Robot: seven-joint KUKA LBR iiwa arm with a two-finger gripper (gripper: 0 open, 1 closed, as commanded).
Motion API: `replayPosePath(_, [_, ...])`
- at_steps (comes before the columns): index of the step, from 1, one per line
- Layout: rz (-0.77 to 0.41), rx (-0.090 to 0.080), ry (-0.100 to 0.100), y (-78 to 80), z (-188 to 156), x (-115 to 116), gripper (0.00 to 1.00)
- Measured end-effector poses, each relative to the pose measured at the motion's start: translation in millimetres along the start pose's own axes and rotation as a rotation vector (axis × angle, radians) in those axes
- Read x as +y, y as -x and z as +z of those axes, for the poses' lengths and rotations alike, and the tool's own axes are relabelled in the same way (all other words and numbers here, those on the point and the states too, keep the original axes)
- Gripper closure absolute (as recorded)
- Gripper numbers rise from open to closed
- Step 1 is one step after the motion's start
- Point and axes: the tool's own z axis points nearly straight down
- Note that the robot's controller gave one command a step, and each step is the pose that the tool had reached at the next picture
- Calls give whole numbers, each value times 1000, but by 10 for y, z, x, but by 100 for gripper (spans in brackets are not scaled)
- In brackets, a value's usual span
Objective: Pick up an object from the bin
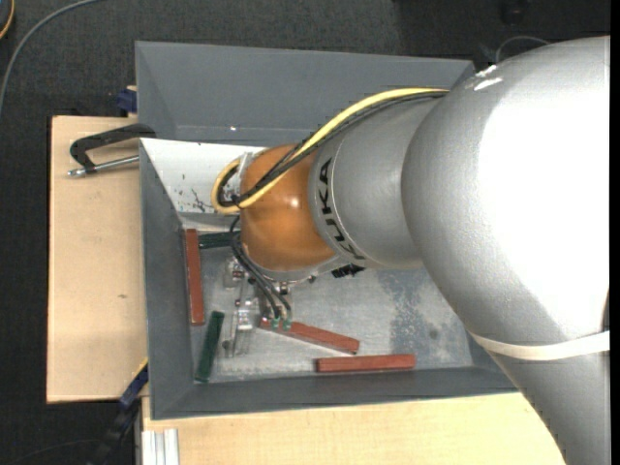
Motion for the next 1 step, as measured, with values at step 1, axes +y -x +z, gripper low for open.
replayPosePath(1, [-404,1,-4,-35,0,-823,0])
